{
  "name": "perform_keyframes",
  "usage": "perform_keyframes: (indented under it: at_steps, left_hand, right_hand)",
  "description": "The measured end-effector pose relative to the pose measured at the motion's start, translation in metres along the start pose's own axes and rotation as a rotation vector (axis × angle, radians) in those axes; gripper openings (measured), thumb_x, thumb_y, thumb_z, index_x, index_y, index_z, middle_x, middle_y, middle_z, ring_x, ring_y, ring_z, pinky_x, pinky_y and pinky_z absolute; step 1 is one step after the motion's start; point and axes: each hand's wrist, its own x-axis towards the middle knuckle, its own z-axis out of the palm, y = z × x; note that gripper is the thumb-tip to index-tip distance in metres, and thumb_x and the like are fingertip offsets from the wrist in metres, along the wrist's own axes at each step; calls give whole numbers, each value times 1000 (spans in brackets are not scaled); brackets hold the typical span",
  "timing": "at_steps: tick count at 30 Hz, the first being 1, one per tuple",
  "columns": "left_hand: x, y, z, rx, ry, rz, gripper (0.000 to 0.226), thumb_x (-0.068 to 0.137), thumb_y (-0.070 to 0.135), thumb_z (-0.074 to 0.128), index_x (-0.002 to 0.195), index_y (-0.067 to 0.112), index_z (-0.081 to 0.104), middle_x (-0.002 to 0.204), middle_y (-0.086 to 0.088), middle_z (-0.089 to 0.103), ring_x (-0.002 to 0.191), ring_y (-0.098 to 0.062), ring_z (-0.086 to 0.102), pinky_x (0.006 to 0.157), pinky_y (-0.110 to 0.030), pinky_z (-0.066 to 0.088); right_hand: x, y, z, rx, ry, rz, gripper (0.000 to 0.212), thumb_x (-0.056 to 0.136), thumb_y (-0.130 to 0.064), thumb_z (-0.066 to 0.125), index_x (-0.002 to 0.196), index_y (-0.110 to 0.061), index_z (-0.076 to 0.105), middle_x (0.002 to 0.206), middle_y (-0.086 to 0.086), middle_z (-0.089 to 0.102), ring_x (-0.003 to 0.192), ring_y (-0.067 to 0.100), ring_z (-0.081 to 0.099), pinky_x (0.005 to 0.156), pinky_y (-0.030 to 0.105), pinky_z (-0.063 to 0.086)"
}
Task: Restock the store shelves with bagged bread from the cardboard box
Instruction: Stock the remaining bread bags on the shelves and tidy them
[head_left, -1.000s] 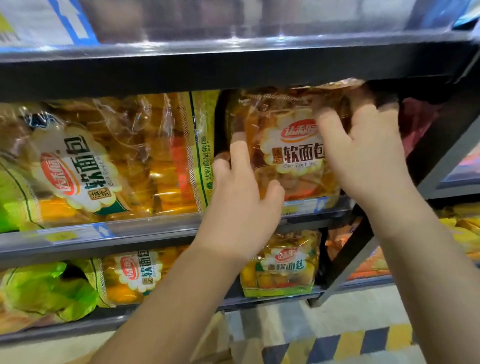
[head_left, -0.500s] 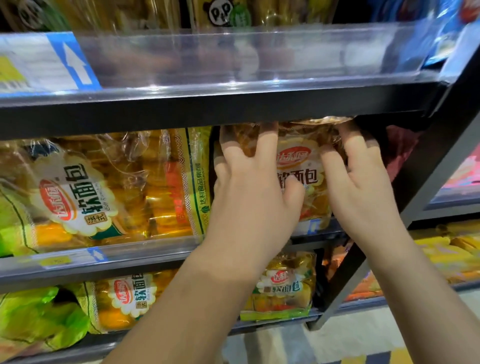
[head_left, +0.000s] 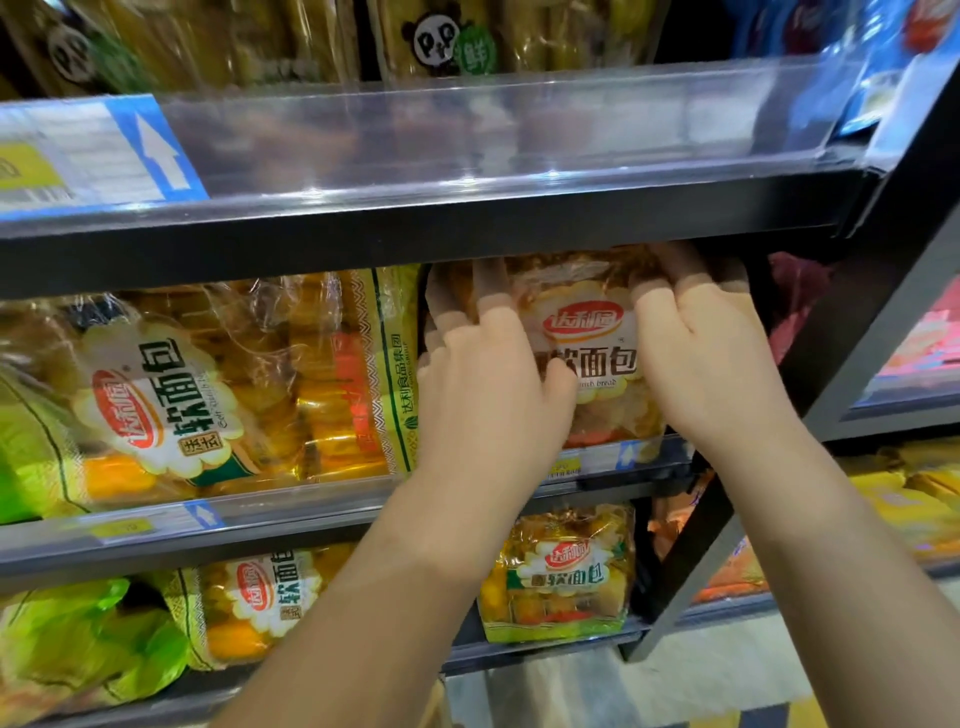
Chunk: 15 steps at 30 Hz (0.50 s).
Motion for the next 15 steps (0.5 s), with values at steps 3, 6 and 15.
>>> perform_keyframes:
  at_steps: [3, 6, 15]
  left_hand:
    - [-22, -11, 7, -203, 29, 8, 66, 96, 32, 67, 141, 30, 18, 136, -4, 34, 118, -21, 57, 92, -35, 59]
    - [-44, -23, 22, -371, -87, -89, 89, 99, 26, 63, 157, 34, -3, 160, 7, 15, 144, -15, 37, 110, -24, 40]
    - [-52, -32, 30, -237, -109, -93, 93, 101, 30, 57, 158, 40, -16, 148, 5, 27, 136, -14, 35, 112, -35, 42]
  right_hand:
    - [-14, 6, 2, 73, 59, -21, 43, 104, -36, 41, 147, -34, 37, 136, -7, 40, 112, 9, 43, 82, 17, 36]
    - [-33, 25, 10, 110, 29, 6, 55, 105, -45, 42, 155, -27, 24, 143, -12, 41, 126, 3, 43, 95, 5, 36]
    - [-50, 52, 25, -136, -47, 20, 54, 106, -50, 30, 154, -25, 23, 116, 7, 58, 99, 24, 59, 69, 35, 45]
